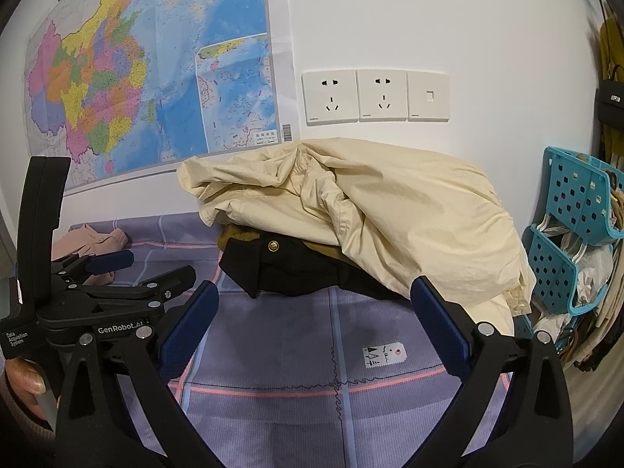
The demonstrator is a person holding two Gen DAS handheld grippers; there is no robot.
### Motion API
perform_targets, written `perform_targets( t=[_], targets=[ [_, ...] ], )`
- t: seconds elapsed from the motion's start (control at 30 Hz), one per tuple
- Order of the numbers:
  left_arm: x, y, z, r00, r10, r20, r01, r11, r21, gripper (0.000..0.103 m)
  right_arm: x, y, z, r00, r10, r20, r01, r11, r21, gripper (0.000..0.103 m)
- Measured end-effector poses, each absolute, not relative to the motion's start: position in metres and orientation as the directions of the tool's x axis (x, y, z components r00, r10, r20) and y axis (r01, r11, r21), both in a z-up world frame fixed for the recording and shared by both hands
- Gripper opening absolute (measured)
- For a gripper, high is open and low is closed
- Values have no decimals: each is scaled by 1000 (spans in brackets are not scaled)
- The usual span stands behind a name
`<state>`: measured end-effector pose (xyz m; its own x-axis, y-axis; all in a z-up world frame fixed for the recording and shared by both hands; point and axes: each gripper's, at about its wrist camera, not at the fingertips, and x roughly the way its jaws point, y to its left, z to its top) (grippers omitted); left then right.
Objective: Fold large clothes
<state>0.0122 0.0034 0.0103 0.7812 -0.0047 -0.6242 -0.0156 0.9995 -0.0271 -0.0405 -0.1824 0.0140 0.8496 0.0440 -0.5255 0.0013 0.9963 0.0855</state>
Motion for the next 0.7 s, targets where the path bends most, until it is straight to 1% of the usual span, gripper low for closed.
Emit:
perform_targets(
  t=[0.57,0.63,0.7],
  targets=[
    [18,4,7,774,-6,-634,-15,999,-28,96,-35,-183,15,848,46,-528,-3,997,82,97],
    [22,5,6,758,-42,-651,0,998,-64,96,-34,-183,15,846,47,-531,-7,997,78,97],
    [26,6,5,757,-40,-652,-4,998,-66,96,-31,-183,15,845,48,-532,-11,997,73,97]
  ],
)
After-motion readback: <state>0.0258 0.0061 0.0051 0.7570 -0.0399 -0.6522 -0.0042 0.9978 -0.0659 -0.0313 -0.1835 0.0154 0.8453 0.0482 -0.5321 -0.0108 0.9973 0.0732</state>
